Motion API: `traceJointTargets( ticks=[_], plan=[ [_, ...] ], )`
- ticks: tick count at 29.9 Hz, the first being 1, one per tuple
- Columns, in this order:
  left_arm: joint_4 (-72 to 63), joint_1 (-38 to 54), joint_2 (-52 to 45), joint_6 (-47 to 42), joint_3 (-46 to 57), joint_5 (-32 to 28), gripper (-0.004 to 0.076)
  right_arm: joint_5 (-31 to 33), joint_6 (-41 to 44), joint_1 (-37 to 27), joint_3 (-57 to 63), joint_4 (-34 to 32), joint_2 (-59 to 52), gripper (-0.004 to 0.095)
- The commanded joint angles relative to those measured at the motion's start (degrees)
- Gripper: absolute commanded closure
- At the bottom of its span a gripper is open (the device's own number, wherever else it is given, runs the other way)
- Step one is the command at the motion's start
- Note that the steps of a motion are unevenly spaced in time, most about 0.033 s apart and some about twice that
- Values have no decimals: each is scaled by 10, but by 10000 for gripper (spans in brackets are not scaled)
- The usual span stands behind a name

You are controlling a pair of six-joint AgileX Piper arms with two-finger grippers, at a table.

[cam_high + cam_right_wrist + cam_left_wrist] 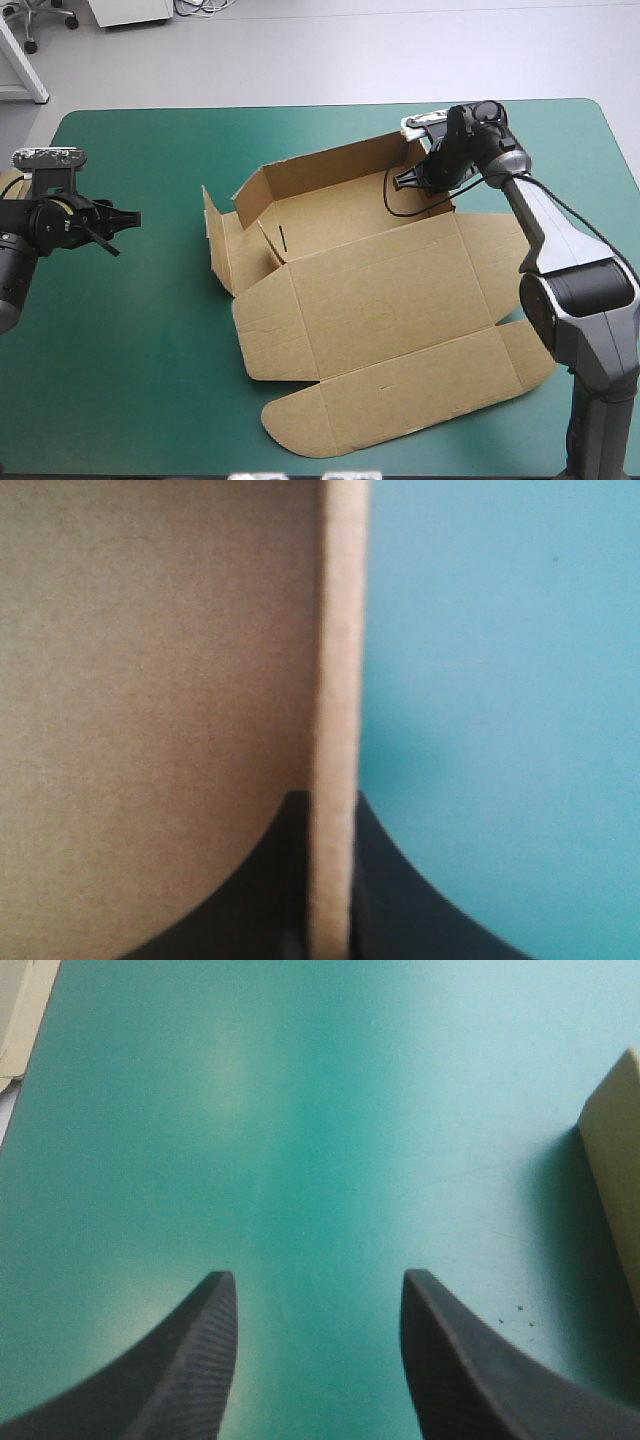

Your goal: Fold the box

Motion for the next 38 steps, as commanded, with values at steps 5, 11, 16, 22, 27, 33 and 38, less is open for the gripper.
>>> traceJointTargets(
  ticks=[5,11,16,22,27,33,38],
  plan=[
    [18,0,-15,-2,-15,-32,413,52,-6,-2,-64,7,-112,927],
    [60,0,-15,-17,-15,-57,514,52,-2,-2,-64,6,-175,927],
    [41,11,-15,-32,3,-122,635,52,-2,-9,-64,11,-234,927],
    [-43,57,-13,-29,75,-229,725,52,-2,-35,-64,17,-295,927],
    [-231,62,7,118,126,-284,709,52,-2,-44,-63,38,-325,927],
    [-700,62,36,556,129,-189,710,52,-5,-44,-63,56,-350,927],
    [-929,62,61,732,129,-88,710,52,-3,-44,-63,56,-371,927]
  ],
)
